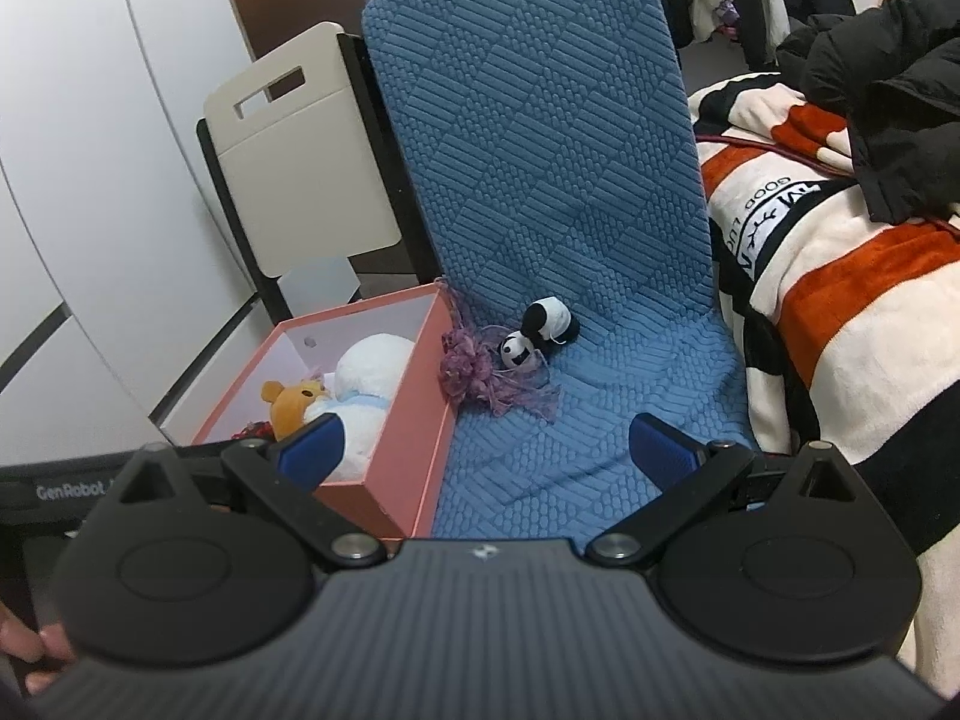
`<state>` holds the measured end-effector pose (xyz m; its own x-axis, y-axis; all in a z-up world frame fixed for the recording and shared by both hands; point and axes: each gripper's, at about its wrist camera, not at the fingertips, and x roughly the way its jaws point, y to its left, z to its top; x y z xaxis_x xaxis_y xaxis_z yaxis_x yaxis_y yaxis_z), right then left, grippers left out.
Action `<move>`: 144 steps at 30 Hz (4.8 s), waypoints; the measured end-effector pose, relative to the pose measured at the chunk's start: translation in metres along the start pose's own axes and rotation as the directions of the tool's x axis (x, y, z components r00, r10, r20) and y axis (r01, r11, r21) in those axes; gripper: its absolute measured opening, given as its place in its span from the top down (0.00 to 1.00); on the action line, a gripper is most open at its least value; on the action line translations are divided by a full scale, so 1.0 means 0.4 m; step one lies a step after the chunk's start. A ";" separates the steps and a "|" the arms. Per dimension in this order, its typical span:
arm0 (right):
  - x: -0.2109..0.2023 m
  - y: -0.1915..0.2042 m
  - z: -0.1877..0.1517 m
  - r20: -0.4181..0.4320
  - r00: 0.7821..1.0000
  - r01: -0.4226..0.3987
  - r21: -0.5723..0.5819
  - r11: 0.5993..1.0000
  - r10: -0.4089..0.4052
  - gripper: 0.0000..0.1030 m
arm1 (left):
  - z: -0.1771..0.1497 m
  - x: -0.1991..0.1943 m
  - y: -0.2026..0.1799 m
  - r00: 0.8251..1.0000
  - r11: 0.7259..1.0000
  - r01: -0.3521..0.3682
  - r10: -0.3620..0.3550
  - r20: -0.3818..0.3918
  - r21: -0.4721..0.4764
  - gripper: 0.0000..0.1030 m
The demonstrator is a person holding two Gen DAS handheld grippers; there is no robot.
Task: Organize objects
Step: 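Withdraw both open tools up out of the pink box, then grasp the panda plush with the right tool while the left tool approaches the purple ribbon bundle, then lift the panda plush with the right tool while the left tool grasps the purple ribbon bundle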
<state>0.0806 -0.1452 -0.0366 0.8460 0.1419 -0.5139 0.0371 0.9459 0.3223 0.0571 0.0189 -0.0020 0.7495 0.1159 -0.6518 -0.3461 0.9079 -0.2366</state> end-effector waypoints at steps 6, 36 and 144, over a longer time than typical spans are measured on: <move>0.042 -0.034 -0.014 0.020 1.000 0.021 0.036 0.999 -0.022 0.01 | 0.002 0.063 -0.011 1.000 1.000 -0.003 0.003 -0.013 0.014 0.06; 0.542 -0.274 -0.008 -0.005 0.992 -0.116 0.407 0.906 0.130 0.39 | 0.068 0.586 -0.147 0.981 0.938 -0.140 0.175 -0.083 0.318 0.45; 0.638 -0.402 -0.101 -0.179 0.983 0.144 0.588 0.796 -0.045 0.33 | -0.148 0.685 -0.098 0.948 0.984 -0.048 0.099 -0.301 0.172 0.42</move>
<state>0.2690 -0.2495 -0.2517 0.7344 0.1494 -0.6621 0.4637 0.6019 0.6502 0.2426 -0.0088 -0.2143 0.5065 0.0782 -0.8587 -0.2789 0.9572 -0.0774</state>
